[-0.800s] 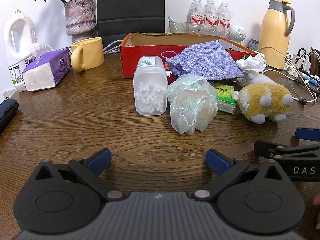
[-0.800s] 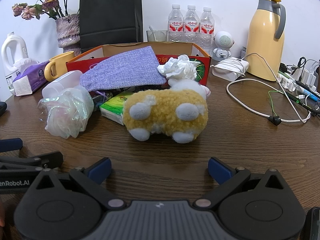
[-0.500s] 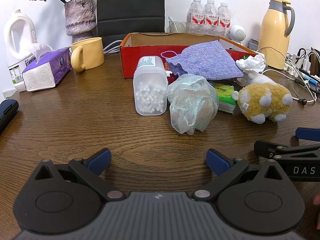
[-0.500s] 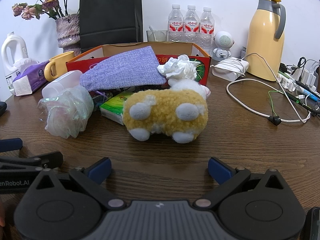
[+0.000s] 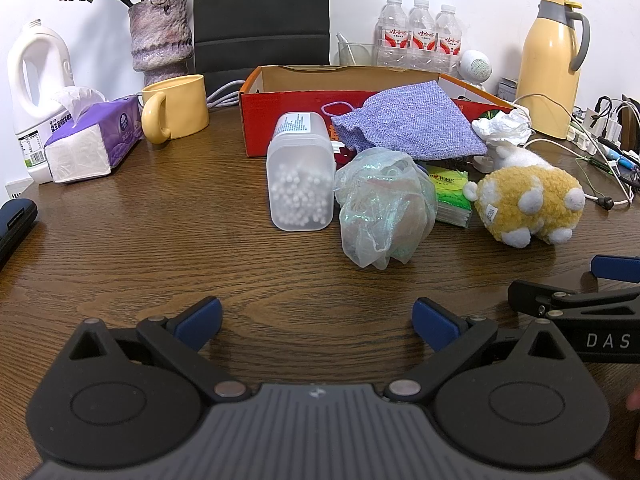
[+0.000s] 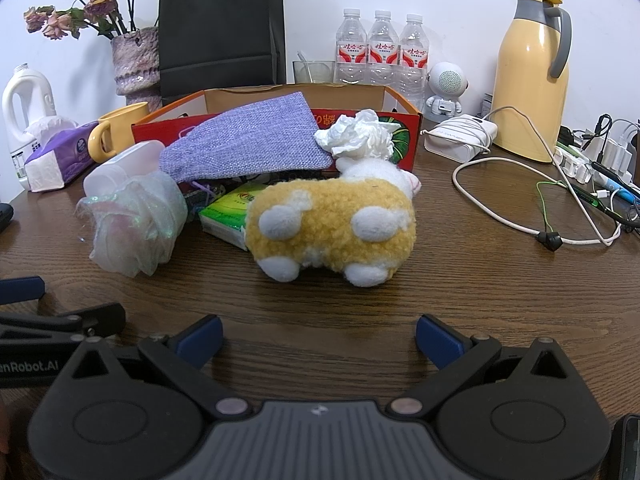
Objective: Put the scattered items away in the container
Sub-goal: 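Grasp the yellow plush sheep with the right tool while the left tool grasps the clear plastic bag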
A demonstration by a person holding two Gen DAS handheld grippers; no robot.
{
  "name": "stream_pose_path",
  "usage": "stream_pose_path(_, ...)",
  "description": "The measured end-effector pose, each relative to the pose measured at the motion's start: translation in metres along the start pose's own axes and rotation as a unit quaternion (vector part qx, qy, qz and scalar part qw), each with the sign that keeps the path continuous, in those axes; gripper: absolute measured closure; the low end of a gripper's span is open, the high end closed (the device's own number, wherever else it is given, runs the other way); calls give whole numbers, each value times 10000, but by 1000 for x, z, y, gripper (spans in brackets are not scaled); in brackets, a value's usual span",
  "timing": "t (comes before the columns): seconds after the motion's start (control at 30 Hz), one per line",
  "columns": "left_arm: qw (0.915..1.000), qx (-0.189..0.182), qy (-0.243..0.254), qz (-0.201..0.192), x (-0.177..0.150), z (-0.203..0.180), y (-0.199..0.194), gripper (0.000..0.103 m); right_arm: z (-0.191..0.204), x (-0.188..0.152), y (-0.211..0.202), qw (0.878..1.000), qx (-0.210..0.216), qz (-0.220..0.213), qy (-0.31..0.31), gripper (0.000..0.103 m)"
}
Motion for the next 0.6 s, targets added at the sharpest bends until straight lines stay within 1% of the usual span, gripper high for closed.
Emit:
stream_pose_path(0.47,10000,16,-2,0,0,0,0,0,0,1,1,10000,-33,-4,23,0)
stream_pose_path(0.53,10000,-6,-3,-11,0,1,0,0,1,-2,-1,10000,-41,-7,20,0)
stream_pose_path(0.6,9999,-105,125,-30,1,0,-2,0,2,-1,-1,9999,-28,-43,-121,0)
Point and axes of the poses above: each gripper's, at about its wrist camera, not at the fingertips, and y roughly the way its jaws point, z to its left, x to its top, the point moved 8 cm from there along y, roughly the way its jaws point, and after that the axes turned 1 degree about x, right-handed, at the moved point
